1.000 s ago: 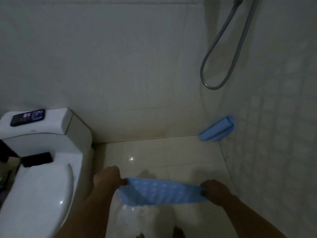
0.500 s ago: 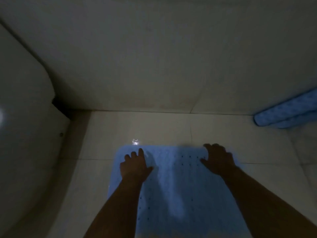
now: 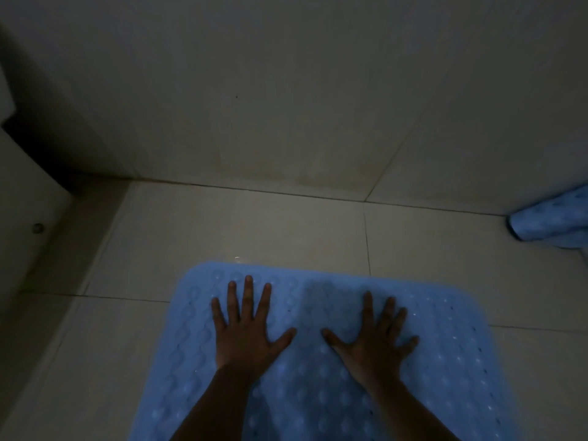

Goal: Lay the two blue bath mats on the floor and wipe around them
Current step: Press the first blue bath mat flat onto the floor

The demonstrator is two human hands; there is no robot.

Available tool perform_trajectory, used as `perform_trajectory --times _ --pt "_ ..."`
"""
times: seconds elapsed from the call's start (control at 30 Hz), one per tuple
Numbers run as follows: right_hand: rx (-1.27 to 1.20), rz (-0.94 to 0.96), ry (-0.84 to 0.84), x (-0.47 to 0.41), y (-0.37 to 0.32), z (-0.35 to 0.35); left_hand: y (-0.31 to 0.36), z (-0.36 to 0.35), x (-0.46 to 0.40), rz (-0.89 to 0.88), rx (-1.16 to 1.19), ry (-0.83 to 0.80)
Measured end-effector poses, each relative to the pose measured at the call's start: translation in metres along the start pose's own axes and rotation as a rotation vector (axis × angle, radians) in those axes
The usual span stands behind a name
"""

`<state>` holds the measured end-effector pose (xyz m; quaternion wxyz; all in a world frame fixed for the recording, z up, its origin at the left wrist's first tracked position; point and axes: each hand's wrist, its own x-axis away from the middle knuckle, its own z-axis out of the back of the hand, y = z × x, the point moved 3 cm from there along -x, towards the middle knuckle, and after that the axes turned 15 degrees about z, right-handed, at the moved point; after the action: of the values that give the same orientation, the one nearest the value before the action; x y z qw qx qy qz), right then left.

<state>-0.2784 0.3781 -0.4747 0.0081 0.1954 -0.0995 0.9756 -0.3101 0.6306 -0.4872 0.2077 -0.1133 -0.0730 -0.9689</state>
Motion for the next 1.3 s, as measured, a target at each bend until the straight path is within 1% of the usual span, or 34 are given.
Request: perform_trajectory --times 0.4,0.7,0.77,0.87,0.97,1.07,1.2,1.3 --pt "0.014 0.029 0.020 -0.014 0.002 0.007 0.005 -0.006 -0.010 -0.013 0.021 0.052" --pt "-0.004 0.048 -0.012 -0.021 0.009 0.012 0.006 0.001 -0.015 -0.034 0.020 -0.012" --pt "0.005 0.058 0.012 -0.022 0.007 0.016 -0.001 0.009 -0.019 -0.035 0.033 0.034" --pt "0.048 0.144 0.115 -0.025 -0.001 0.023 -0.017 0.020 -0.034 -0.053 0.018 0.118" --pt "0.015 0.279 0.199 -0.033 -0.020 0.026 -0.037 0.029 -0.057 -0.043 0.003 0.110" --pt "-0.031 0.369 0.213 -0.039 -0.043 0.028 -0.050 0.023 -0.068 -0.039 0.015 0.044" --pt "-0.089 0.486 0.311 -0.044 -0.077 0.028 -0.052 0.016 -0.067 -0.039 -0.012 0.110" --pt "-0.098 0.504 0.287 -0.049 -0.097 0.025 -0.052 0.015 -0.065 -0.073 -0.017 0.145"
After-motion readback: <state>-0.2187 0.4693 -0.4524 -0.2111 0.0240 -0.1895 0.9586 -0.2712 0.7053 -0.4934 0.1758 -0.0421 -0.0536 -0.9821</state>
